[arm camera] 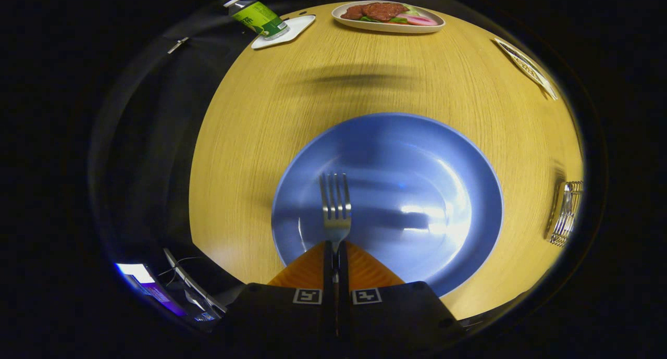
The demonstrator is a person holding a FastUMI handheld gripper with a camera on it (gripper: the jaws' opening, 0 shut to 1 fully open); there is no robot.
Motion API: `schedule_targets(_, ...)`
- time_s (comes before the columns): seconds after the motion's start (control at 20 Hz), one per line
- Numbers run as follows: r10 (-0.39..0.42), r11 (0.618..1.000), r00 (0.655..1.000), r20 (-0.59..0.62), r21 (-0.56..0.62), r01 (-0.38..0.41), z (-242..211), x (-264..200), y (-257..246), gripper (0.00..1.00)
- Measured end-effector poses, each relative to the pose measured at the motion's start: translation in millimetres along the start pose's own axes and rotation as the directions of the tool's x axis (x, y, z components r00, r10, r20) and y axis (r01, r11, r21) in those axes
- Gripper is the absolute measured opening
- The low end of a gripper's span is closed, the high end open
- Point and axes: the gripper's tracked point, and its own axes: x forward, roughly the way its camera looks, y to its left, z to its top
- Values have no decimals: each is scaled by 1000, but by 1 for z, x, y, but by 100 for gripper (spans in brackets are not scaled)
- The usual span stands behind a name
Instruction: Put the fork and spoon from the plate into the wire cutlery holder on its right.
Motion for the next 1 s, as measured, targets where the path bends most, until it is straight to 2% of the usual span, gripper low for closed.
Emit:
schedule_targets(0.25,86,995,996,36,47,-88,10,-36,-6,6)
schedule_targets(0.5,136,989,987,81,46,-140,19,-87,-21,6)
schedule_targets(0.75,155,987,981,114,26,-159,19,-147,-53,7)
schedule_targets(1.0,129,991,982,141,25,-134,14,-214,-104,7)
